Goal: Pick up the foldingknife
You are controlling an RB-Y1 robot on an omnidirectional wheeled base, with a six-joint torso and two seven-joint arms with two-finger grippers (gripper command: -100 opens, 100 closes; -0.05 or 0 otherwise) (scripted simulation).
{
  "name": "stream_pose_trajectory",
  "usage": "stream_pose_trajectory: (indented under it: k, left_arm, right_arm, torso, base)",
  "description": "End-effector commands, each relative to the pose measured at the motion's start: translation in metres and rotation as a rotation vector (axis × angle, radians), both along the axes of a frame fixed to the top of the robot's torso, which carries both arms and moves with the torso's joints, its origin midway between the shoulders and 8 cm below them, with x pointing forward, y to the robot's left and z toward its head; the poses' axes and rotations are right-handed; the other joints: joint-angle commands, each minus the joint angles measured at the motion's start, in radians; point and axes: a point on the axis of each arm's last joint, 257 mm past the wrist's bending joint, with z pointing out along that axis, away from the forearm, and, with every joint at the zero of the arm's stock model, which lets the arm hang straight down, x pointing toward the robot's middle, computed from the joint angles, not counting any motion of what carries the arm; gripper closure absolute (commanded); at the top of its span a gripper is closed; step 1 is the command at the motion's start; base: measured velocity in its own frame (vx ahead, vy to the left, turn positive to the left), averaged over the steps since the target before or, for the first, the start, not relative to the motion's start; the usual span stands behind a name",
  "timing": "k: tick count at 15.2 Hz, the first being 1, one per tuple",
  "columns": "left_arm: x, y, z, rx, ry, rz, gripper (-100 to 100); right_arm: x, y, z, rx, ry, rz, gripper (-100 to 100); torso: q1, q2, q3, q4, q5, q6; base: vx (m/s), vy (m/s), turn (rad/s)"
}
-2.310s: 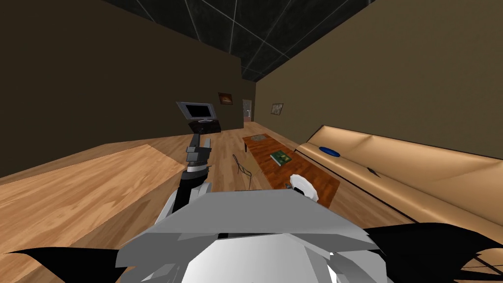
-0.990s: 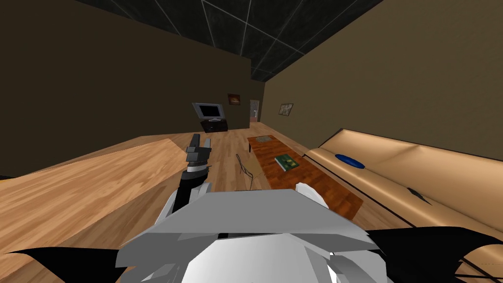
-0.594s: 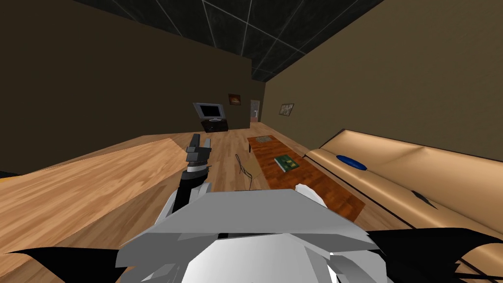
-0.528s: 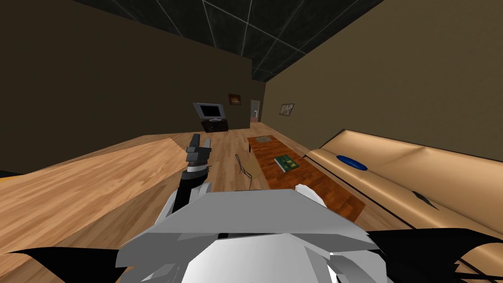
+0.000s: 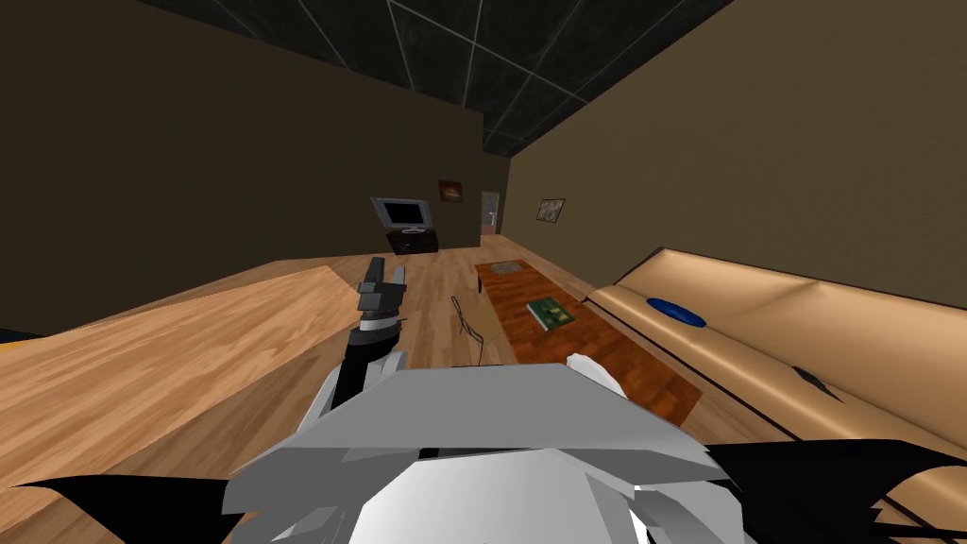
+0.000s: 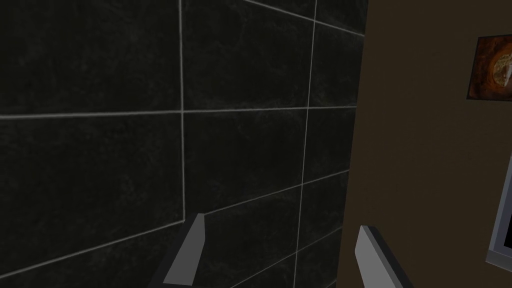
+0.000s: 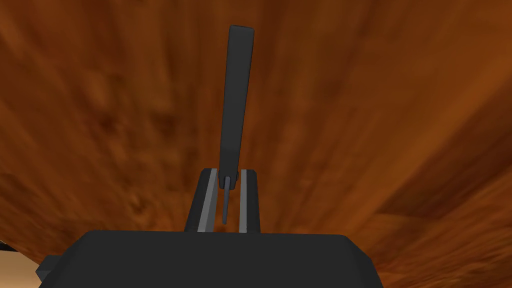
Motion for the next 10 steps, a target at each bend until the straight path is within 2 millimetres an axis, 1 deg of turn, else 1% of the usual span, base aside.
stream_pose_trajectory:
  k: [1,7,9,10]
  left_arm:
    - [0.0,0.0,0.0,0.0,0.0,0.0,0]
    - [0.0,0.0,0.0,0.0,0.0,0.0,0]
    - [0.0,0.0,0.0,0.0,0.0,0.0,0]
    - [0.0,0.0,0.0,0.0,0.0,0.0,0]
  right_arm:
    - [0.003,-0.002,0.003,0.001,0.001,0.004,100]
    - [0.014,-0.016,0.018,0.001,0.003,0.017,100]
    - [0.016,-0.018,0.02,0.002,0.003,0.019,100]
    - [0.014,-0.016,0.018,0.001,0.001,0.017,100]
  torso:
    - [0.0,0.0,0.0,0.0,0.0,0.0]
    - [0.003,0.001,0.0,0.0,0.001,0.0]
    - [0.003,0.001,0.0,0.0,0.001,0.0]
    - [0.002,0.0,0.0,0.0,0.001,0.0]
  base:
    - [-0.01,0.051,-0.039]
    - [-0.013,0.054,-0.028]
    - [-0.009,0.039,-0.018]
    - [-0.004,0.021,-0.009]
